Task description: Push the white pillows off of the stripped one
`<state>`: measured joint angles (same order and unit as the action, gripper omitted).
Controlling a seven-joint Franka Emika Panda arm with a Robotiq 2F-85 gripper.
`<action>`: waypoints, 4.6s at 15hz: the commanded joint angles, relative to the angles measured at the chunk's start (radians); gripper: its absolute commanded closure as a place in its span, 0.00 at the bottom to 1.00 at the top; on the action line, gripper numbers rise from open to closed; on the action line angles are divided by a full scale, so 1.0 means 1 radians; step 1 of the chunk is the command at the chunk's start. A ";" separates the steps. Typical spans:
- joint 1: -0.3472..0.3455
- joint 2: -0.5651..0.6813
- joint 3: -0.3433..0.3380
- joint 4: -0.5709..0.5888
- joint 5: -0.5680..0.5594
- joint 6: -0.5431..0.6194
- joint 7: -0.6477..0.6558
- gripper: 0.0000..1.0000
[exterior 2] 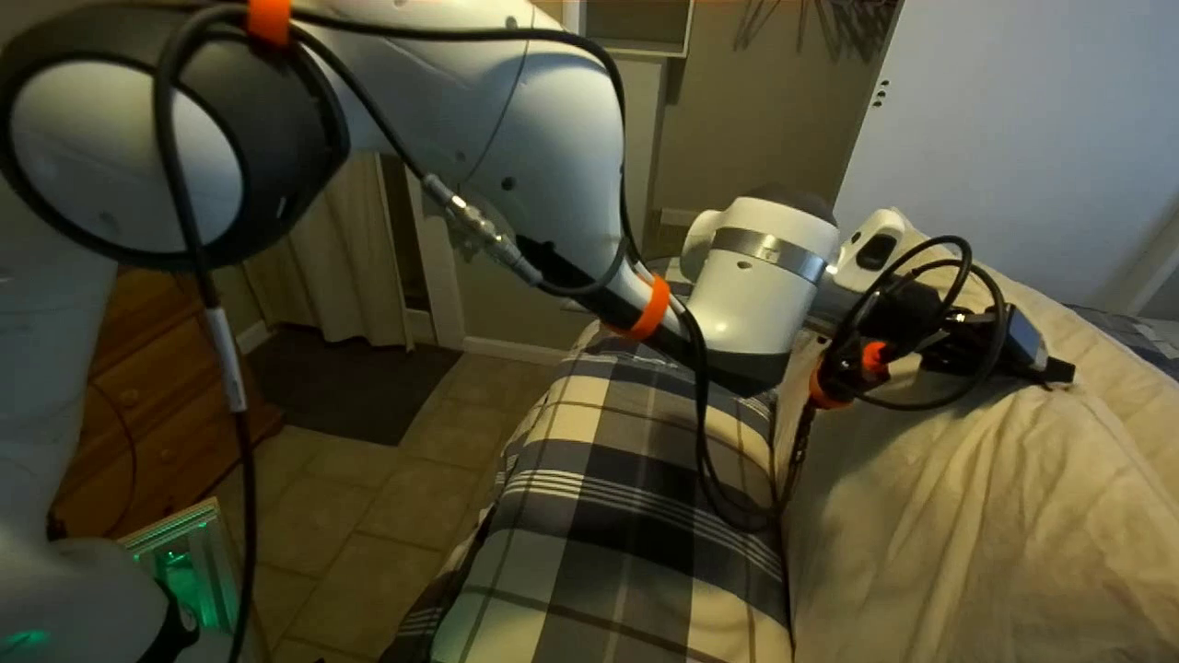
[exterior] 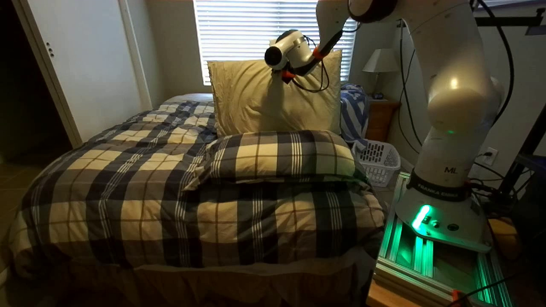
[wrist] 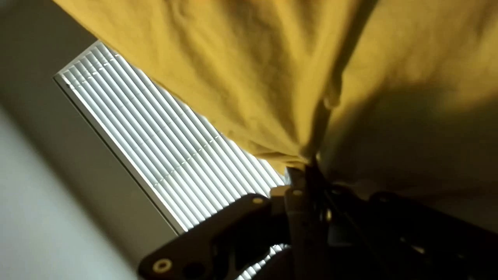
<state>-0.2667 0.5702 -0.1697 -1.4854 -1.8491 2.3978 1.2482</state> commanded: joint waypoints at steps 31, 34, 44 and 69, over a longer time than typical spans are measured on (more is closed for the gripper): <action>-0.147 0.614 -0.013 1.035 0.401 -0.187 -0.025 0.41; -0.148 0.638 -0.030 1.099 0.502 -0.191 -0.124 0.20; -0.166 0.465 -0.015 0.990 0.991 -0.259 -0.861 0.00; -0.196 0.387 0.047 1.042 1.726 -0.607 -1.466 0.00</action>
<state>-0.4653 0.9605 -0.1288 -0.4565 -0.1580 1.8298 -0.1841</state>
